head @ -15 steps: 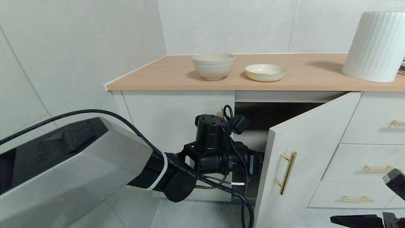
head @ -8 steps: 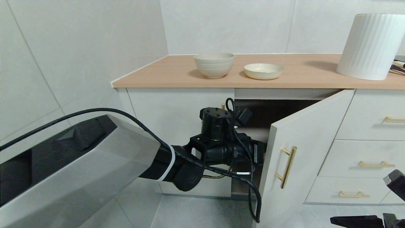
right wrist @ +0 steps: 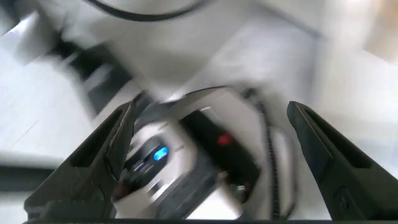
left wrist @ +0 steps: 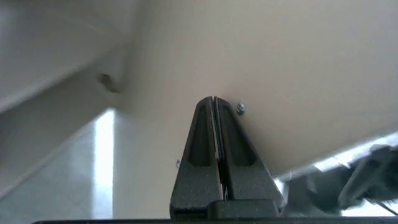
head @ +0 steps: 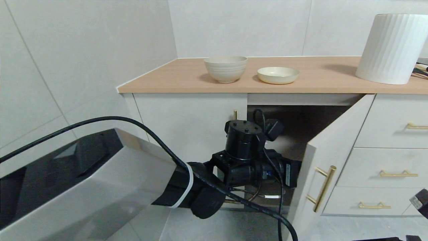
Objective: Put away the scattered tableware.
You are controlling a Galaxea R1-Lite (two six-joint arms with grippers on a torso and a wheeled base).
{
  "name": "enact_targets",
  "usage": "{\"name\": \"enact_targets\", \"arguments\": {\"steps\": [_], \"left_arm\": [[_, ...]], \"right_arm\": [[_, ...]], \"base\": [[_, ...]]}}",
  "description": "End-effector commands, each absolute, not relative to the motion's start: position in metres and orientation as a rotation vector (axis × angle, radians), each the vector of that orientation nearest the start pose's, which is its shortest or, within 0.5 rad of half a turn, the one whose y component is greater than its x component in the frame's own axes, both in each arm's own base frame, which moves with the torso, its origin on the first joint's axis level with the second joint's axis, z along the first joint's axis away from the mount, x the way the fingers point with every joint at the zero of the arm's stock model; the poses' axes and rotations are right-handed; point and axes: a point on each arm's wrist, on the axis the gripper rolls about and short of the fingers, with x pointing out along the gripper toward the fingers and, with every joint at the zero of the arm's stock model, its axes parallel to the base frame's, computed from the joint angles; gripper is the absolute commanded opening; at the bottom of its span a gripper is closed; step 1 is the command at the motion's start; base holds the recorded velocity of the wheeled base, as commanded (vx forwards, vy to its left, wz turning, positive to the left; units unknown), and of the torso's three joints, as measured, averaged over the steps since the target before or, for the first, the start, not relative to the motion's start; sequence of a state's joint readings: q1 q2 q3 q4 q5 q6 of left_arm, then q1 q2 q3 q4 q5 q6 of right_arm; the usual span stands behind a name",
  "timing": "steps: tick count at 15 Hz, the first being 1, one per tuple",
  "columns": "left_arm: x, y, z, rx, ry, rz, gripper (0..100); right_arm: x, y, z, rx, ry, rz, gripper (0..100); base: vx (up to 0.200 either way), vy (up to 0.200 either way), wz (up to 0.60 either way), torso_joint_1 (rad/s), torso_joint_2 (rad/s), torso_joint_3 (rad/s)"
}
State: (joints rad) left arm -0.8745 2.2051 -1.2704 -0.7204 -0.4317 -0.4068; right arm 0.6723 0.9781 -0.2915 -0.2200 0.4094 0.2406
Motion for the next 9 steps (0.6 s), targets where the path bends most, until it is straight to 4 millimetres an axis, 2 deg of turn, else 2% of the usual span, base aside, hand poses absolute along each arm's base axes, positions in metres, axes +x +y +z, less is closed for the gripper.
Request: {"name": "enact_targets", "arguments": {"steps": [1, 3, 4, 7, 8, 9], "left_arm": [[0.23, -0.351, 0.145, -0.273, 0.479, -1.34, 0], [0.227, -0.348, 0.146, -0.254, 0.466, -1.346, 0], [0.227, -0.34, 0.147, -0.25, 0.47, -1.333, 0], [0.241, -0.327, 0.146, -0.257, 0.467, -1.274, 0], [0.242, -0.32, 0.149, -0.261, 0.458, -1.255, 0], [0.243, -0.303, 0.161, -0.275, 0.441, -1.233, 0]], "right_arm": [[0.057, 0.067, 0.153, 0.138, 0.581, 1.12, 100], [0.053, 0.065, 0.154, 0.133, 0.58, 1.137, 100], [0.052, 0.064, 0.154, 0.133, 0.58, 1.137, 100], [0.052, 0.064, 0.155, 0.133, 0.576, 1.138, 100], [0.052, 0.065, 0.155, 0.133, 0.574, 1.139, 100], [0.052, 0.065, 0.155, 0.133, 0.574, 1.139, 100]], "base": [[0.0, 0.0, 0.0, 0.0, 0.0, 0.0], [0.0, 0.0, 0.0, 0.0, 0.0, 0.0], [0.0, 0.0, 0.0, 0.0, 0.0, 0.0], [0.0, 0.0, 0.0, 0.0, 0.0, 0.0], [0.0, 0.0, 0.0, 0.0, 0.0, 0.0], [0.0, 0.0, 0.0, 0.0, 0.0, 0.0]]}}
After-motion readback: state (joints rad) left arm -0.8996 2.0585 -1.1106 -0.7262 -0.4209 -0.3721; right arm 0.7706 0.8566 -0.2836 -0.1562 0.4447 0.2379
